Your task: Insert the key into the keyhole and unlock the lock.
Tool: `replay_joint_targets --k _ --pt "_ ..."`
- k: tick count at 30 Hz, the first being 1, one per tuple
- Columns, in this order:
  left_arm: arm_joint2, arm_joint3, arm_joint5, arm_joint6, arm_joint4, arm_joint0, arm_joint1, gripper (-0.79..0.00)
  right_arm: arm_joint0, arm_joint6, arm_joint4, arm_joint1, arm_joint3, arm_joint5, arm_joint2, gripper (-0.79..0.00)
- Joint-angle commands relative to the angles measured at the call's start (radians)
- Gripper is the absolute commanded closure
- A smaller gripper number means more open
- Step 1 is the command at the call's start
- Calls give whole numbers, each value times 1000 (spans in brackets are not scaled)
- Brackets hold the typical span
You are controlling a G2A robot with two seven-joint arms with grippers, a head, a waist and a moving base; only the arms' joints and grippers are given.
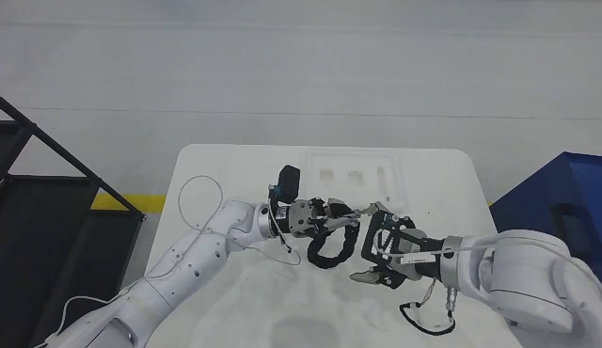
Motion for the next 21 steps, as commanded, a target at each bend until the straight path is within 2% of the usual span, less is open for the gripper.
replay_joint_targets --k 1,6,9,15,18,19,21 --pt "-4 -1 -5 -2 8 1 -2 0 5 7 3 0 1 10 -8 -785" --pt "-15 4 -7 -1 29 4 -7 0 19 18 10 2 1 38 3 -785" --pt "-17 0 -7 -1 56 2 -7 0 21 15 6 7 5 19 42 -785" --pt "-5 -11 -7 8 81 -1 0 0 21 -1 -93 21 17 -168 97 -785" --pt "6 -18 -7 8 83 -6 5 0 14 -25 -146 25 18 -229 99 -785" --pt "9 -20 -7 7 84 -8 7 0 11 -33 -165 26 16 -244 97 -690" --pt "17 -23 -7 7 80 -12 11 0 6 -48 -196 28 8 -267 86 -400"
